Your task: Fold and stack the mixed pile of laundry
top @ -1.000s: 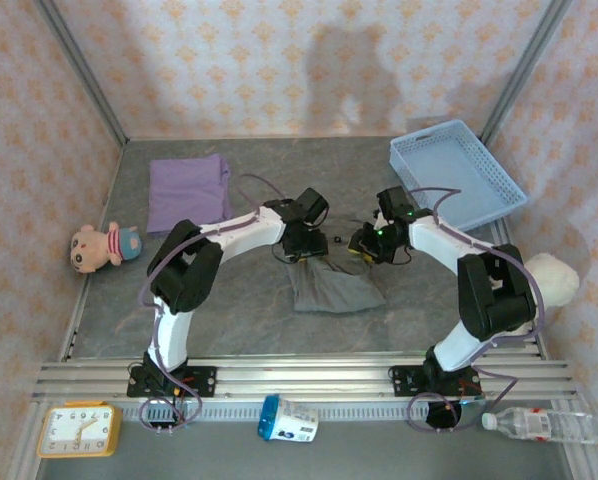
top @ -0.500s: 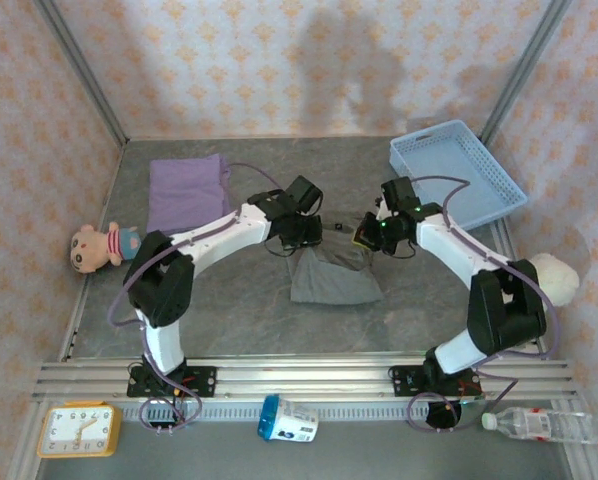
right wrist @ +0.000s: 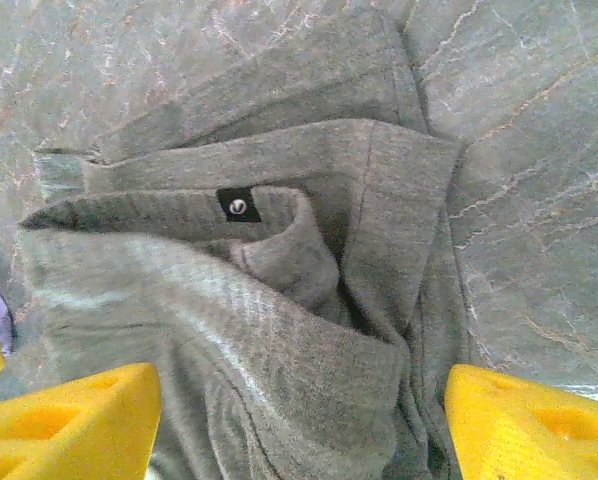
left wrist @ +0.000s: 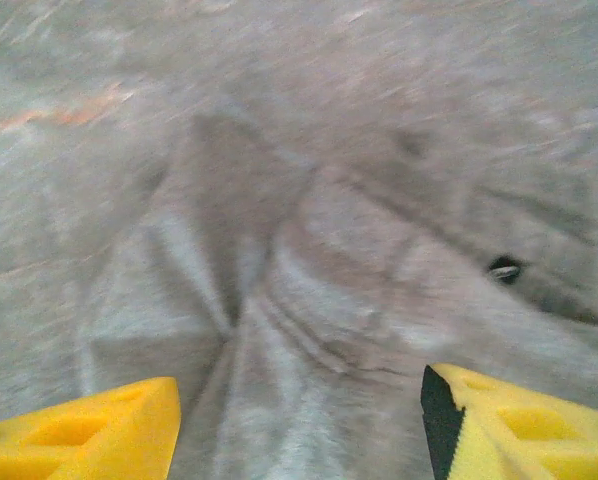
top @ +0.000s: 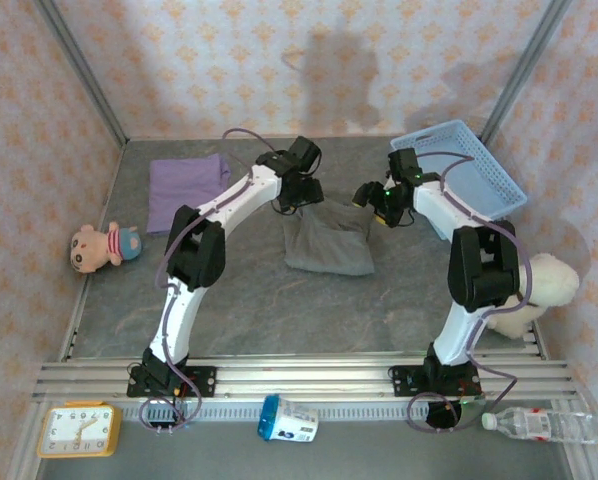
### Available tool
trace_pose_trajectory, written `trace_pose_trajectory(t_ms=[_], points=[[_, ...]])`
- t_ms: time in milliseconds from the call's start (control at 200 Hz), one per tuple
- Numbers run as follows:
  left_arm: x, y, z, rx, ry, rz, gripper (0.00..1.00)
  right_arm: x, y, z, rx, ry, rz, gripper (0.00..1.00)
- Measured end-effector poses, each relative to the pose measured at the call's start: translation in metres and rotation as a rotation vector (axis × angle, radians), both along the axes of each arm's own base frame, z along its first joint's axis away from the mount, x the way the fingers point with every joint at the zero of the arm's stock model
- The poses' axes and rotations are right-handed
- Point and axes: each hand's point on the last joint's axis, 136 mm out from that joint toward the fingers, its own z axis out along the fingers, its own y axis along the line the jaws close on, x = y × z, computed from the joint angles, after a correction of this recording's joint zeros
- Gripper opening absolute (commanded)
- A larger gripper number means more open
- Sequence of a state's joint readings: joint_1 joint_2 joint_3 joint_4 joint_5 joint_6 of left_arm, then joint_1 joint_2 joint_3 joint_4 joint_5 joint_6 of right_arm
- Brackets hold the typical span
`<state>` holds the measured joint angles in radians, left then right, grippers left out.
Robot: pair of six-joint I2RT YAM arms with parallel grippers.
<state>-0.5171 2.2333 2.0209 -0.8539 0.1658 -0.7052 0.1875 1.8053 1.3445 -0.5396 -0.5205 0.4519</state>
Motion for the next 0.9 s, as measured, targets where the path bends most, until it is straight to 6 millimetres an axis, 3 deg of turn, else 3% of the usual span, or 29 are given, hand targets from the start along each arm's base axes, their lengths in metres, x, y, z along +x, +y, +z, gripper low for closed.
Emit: trace_pose_trajectory(t_ms=[120,240,320,390,520,620,786,901], points=[[-0.028,0.015,0.003,0.031,0.029,0.0,0.64,-0.01,0.003,0.017,-0.006,-0.042,0.016,0.7],[-0.067,0.028,0.026,-0.001,0.011,-0.015,0.59,-0.038,0.004,0.033,-0.01,-0.079,0.04,0.64],[-0.087,0.03,0.041,-0.044,-0.025,-0.035,0.55,-0.06,0.005,0.031,-0.012,-0.078,0.064,0.6],[-0.101,0.026,0.043,-0.065,-0.04,-0.06,0.53,-0.08,0.006,0.022,-0.013,-0.055,0.087,0.57],[-0.126,0.012,0.016,-0.052,-0.004,-0.119,0.51,-0.117,0.008,-0.001,0.0,0.009,0.124,0.51],[-0.137,0.004,-0.005,-0.026,0.038,-0.15,0.46,-0.13,0.008,-0.012,0.008,0.044,0.135,0.42],[-0.127,0.004,-0.033,0.029,0.063,-0.133,0.31,-0.12,0.011,-0.022,0.021,0.05,0.118,0.22],[-0.114,0.015,-0.058,0.095,0.095,-0.071,0.29,-0.104,0.01,-0.038,-0.011,0.08,0.075,0.21]])
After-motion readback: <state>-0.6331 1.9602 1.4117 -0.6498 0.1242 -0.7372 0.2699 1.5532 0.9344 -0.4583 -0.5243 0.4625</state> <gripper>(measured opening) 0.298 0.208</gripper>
